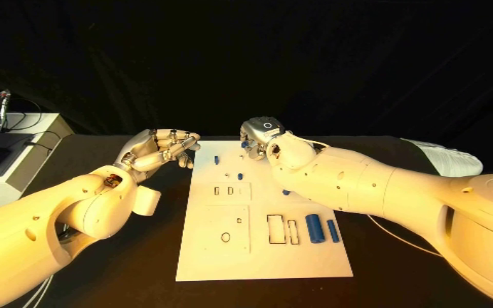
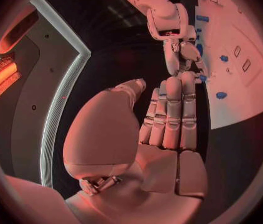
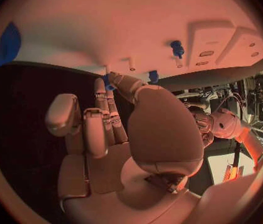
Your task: Assemble the parts on the task board
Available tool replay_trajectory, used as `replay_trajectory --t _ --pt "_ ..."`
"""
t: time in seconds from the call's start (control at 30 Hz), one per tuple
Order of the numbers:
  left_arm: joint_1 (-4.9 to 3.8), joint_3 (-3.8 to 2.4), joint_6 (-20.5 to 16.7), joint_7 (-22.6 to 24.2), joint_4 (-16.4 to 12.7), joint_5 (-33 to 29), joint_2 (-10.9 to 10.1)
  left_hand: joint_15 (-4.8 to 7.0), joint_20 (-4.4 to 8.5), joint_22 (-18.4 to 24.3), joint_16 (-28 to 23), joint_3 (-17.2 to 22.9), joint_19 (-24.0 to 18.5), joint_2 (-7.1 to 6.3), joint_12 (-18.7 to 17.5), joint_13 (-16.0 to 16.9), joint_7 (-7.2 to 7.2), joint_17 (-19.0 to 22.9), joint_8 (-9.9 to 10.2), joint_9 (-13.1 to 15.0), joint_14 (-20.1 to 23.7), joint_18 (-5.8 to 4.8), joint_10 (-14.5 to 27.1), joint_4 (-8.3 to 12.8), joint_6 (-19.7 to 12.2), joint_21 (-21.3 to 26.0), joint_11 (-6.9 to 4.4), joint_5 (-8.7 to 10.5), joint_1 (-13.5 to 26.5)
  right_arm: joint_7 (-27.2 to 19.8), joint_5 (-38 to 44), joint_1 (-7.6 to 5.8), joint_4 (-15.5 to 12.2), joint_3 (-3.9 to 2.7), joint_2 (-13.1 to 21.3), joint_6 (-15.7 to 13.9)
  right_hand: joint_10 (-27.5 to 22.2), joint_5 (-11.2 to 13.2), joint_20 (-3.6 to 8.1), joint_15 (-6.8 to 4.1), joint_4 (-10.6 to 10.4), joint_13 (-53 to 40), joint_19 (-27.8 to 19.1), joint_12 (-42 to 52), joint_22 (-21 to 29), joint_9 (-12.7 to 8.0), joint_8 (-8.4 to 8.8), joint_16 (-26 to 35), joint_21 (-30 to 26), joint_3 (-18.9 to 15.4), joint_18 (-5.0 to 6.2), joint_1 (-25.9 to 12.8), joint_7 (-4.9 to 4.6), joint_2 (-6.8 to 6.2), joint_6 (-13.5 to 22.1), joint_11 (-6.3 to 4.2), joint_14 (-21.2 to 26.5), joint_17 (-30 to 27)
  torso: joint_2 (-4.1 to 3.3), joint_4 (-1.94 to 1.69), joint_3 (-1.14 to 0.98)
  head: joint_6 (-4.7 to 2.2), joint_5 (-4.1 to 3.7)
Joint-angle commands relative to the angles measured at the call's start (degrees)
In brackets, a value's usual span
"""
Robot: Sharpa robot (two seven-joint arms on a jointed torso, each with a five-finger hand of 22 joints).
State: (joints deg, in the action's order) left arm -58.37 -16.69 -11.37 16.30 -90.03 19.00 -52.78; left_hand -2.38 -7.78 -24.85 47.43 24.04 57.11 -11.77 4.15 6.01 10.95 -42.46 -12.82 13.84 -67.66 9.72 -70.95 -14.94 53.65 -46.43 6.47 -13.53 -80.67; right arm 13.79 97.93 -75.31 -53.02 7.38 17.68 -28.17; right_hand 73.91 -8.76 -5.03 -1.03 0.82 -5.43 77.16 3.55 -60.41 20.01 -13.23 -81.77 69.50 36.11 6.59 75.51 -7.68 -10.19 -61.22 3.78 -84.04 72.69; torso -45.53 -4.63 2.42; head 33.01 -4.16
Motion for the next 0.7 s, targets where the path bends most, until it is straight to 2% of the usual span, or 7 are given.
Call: replay_trajectory --t 0.03,0.47,0.7 --pt "-0.04 -0.06 1.6 -0.3 -0.1 0.4 0.2 0.07 0.02 -0.1 0.3 0.1 -0.4 0.31 0.0 0.1 -0.01 -0.1 0.2 0.1 0.3 0.6 0.3 0.0 -0.5 -0.3 0.04 0.32 0.4 -0.9 0.7 0.02 0.3 0.03 -0.3 -0.6 0.9 -0.3 0.38 -0.2 0.1 -0.1 -0.1 0.4 -0.1 3.5 -0.73 -0.1 0.1 0.2 -0.79 2.0 0.35 2.28 -0.6 -0.51 -2.8 -0.1 -0.01 0.01 0.03 -0.1 -0.02" --pt "-0.04 -0.07 2.0 -0.6 0.0 0.5 0.4 0.06 0.01 -0.1 0.3 0.1 -0.5 0.3 0.0 0.1 0.0 -0.1 0.2 0.1 0.4 0.6 0.3 -0.1 -0.5 -0.4 0.05 0.35 0.4 -0.7 0.7 0.17 1.2 0.21 -1.1 3.5 0.6 0.1 0.32 -0.09 0.2 0.0 -0.2 0.1 0.1 3.8 -0.71 -0.1 -0.1 0.3 -0.77 2.0 0.21 2.21 -0.2 -0.36 -2.8 -0.1 -0.08 -0.06 0.1 0.18 -0.21" --pt "-0.04 -0.07 2.0 -0.5 0.1 0.5 0.4 0.06 0.01 -0.1 0.3 0.1 -0.5 0.3 0.0 0.1 0.0 -0.1 0.2 0.1 0.4 0.6 0.3 -0.1 -0.5 -0.4 0.05 0.35 0.4 -0.2 0.9 0.28 1.2 0.26 -0.9 3.5 0.3 0.2 0.25 0.03 0.2 0.0 -0.4 0.0 0.2 3.9 -0.65 -0.1 -0.3 0.3 -0.75 1.8 0.07 2.09 0.1 -0.21 -2.7 -0.2 -0.07 -0.01 0.09 0.19 -0.14"
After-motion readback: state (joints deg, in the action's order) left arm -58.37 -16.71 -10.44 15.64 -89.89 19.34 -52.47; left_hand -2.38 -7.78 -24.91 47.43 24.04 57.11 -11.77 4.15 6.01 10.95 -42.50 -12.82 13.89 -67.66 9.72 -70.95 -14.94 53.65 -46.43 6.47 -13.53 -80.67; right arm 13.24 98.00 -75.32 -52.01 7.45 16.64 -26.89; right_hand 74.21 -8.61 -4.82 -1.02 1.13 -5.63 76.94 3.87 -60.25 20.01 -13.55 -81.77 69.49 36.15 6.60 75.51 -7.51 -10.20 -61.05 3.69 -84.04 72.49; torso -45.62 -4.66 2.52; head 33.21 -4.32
